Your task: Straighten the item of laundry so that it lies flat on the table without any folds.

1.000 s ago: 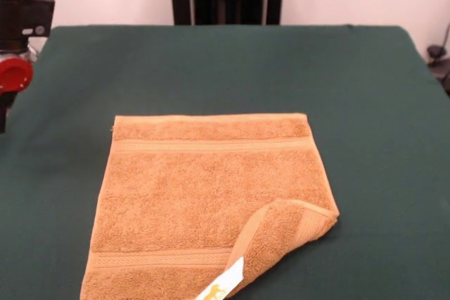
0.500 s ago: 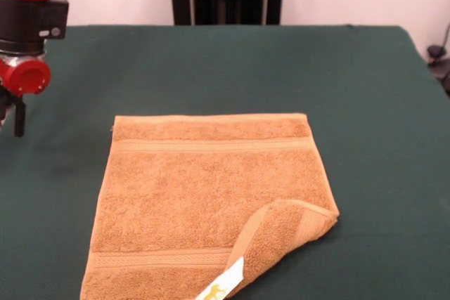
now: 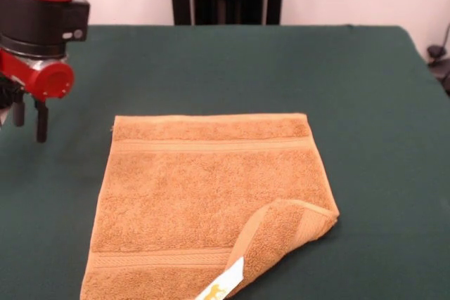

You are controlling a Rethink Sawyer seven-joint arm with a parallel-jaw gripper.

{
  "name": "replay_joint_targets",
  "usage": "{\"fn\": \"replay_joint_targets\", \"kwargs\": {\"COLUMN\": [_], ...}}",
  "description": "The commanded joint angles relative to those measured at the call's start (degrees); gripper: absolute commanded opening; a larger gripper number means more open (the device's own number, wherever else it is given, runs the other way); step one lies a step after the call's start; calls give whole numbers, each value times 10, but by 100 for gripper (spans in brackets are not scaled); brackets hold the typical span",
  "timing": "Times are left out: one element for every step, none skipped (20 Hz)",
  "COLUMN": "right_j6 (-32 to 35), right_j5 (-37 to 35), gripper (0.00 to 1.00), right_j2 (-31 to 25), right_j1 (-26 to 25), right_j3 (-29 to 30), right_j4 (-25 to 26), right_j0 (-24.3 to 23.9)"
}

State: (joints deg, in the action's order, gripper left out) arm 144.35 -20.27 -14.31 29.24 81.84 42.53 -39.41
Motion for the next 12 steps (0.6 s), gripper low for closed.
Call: {"fn": "replay_joint_targets", "kwargs": {"right_j6": [-31, -31, -28, -27, -28, -32, -37, -40, -42, -45, -48, -55], "right_j5": [-37, -38, -38, -37, -37, -38, -39, -39, -37, -36, -34, -34], "gripper": [100, 100, 100, 100, 100, 100, 100, 100, 100, 100, 100, 100], "right_j2": [-21, -20, -19, -18, -18, -19, -20, -20, -21, -22, -23, -26], "right_j1": [4, 5, 4, 3, 2, -1, -3, -7, -10, -15, -20, -25], "right_j3": [60, 61, 62, 62, 61, 58, 55, 52, 48, 44, 40, 35], "right_j4": [-10, -11, -13, -14, -15, -13, -12, -11, -9, -7, -6, -3], "right_j0": [64, 66, 67, 68, 69, 70, 71, 73, 73, 72, 72, 69]}}
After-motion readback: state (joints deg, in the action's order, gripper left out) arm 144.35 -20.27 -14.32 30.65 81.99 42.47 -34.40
